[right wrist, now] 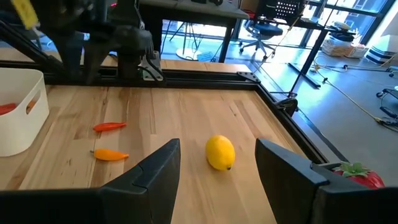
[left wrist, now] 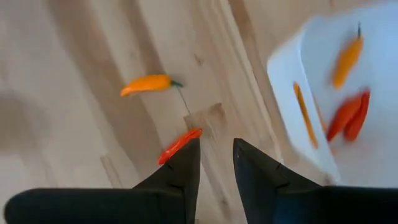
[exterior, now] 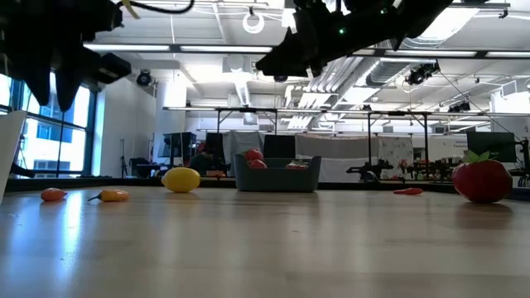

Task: Sort produce into baskets
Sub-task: Put the left red chili pepper into the white bin

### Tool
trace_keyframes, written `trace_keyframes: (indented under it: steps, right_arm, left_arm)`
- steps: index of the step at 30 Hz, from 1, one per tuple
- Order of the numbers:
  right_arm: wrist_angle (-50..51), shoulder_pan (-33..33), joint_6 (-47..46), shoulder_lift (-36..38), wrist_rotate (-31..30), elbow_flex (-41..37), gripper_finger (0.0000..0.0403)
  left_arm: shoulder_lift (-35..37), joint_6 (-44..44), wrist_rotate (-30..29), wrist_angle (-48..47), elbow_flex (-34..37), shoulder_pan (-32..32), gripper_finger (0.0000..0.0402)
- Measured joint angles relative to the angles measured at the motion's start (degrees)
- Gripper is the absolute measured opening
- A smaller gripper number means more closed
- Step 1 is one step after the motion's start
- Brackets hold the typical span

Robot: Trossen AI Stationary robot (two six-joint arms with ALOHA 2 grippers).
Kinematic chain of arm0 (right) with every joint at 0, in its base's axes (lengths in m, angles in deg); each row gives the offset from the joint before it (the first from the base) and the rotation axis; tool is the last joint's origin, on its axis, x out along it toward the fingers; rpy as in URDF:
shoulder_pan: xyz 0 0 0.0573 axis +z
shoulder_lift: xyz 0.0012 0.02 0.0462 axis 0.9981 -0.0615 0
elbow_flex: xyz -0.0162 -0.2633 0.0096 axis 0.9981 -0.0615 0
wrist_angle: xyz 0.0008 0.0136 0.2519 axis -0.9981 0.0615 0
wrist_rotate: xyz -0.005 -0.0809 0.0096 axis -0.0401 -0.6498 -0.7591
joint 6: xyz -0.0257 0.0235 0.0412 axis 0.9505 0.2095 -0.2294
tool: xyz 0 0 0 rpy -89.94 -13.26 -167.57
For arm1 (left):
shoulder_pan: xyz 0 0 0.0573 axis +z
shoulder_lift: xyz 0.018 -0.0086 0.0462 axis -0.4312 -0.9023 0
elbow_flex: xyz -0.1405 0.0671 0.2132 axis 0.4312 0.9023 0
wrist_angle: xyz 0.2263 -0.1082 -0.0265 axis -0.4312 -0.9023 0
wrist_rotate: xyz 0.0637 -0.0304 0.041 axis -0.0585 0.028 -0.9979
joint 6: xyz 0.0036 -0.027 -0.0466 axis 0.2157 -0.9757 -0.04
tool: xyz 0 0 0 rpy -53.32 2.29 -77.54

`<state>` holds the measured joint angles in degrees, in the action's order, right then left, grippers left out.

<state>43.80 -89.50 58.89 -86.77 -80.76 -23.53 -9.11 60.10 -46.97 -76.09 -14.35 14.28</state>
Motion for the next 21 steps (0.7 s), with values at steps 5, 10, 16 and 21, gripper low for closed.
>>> trace_keyframes:
  steps: [5,10,16,21]
  right_arm:
    - [0.91,0.00,-0.26,0.00,0.00,0.00,0.0199]
    - [1.46,0.00,-1.12,0.00,0.00,0.00,0.0199]
    - [2.72,0.00,-1.11,0.00,0.00,0.00,0.0199]
    - [3.20,0.00,-1.11,0.00,0.00,0.00,0.0199]
  left_arm:
    - [-7.61,10.38,1.04,0.05,0.00,0.31,0.0097]
    - [-15.00,17.73,-2.15,0.33,0.01,-0.94,0.0131]
    - [-18.06,23.99,-8.20,5.56,3.34,-2.41,0.0148]
    - [-17.92,24.23,-8.98,10.22,6.18,-2.41,0.0136]
